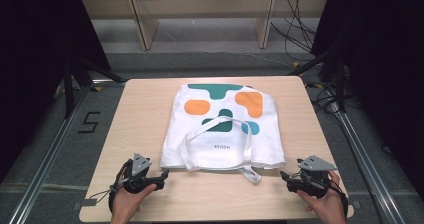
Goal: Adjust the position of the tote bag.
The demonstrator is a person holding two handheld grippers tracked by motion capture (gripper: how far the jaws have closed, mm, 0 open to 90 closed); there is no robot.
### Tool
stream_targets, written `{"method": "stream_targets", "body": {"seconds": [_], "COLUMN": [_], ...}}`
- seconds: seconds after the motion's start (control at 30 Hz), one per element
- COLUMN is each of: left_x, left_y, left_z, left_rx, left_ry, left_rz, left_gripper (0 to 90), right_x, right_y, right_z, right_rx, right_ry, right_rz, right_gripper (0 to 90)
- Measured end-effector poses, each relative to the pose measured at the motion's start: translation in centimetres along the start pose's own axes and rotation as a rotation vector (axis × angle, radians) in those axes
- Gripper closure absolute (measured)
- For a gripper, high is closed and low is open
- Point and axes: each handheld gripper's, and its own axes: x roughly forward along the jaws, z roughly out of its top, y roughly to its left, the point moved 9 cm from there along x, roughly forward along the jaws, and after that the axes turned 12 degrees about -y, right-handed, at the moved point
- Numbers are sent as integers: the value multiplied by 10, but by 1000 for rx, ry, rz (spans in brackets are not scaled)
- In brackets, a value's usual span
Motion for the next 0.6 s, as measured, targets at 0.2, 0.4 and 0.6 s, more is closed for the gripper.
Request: {"method": "stream_targets", "body": {"seconds": [0.2, 0.4, 0.6], "left_x": [8, 13, 23], "left_y": [-4, 3, 8], "left_z": [1, -4, -8], "left_rx": [-10, 83, 75], "left_ry": [-23, 62, 90], "left_rz": [-28, -22, -14], "left_gripper": [186, 192, 184], "right_x": [1, 1, 1], "right_y": [-3, -4, -3], "right_z": [-1, -1, -1], "right_rx": [-9, 15, 5], "right_ry": [-3, 2, 1], "right_rz": [0, -6, -3], "right_gripper": [266, 265, 265]}}
